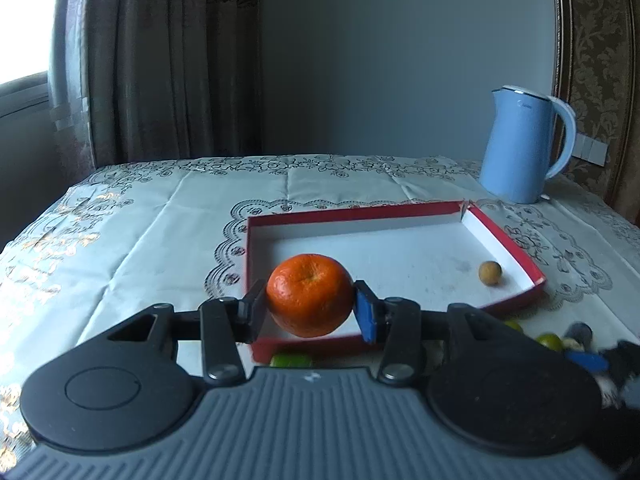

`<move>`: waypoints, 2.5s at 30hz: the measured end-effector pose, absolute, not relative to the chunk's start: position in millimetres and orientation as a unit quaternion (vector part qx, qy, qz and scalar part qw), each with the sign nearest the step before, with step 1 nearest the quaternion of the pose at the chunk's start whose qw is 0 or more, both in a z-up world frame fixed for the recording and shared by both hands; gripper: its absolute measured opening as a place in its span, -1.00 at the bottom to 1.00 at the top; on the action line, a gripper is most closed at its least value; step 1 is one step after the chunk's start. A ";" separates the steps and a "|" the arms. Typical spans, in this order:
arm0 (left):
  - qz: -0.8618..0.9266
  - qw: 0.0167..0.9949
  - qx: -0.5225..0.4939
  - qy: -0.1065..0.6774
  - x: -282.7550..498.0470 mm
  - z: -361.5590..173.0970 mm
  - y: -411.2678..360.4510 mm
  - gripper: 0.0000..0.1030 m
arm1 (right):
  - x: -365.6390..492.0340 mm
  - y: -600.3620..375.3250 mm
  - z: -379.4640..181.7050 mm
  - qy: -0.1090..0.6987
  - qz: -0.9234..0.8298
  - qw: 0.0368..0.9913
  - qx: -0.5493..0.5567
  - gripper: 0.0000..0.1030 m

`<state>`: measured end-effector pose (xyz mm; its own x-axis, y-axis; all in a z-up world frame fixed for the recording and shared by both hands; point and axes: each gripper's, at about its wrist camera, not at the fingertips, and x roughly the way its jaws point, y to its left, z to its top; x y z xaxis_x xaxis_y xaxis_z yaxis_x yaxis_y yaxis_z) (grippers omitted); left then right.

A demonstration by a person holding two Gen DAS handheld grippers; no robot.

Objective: Organize fruits
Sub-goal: 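Lift the mandarin into the red tray and open the left gripper, then withdraw the left gripper while the right gripper grasps the dark eggplant slice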

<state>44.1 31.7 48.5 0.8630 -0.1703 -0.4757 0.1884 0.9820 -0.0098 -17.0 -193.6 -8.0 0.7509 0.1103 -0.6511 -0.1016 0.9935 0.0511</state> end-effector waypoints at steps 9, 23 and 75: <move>-0.054 0.958 0.029 0.279 114.4 27.8 5.6 -0.19 | -16.8 -193.4 -8.0 0.348 0.056 0.936 0.006 0.82; -0.031 0.945 0.016 0.324 158.2 -2.7 6.6 -0.18 | -16.8 -193.0 -8.1 0.349 0.056 0.936 0.007 0.83; -0.043 0.947 0.014 0.318 7.1 -26.3 39.3 0.88 | -19.5 -194.7 -7.7 0.347 0.050 0.937 0.005 0.91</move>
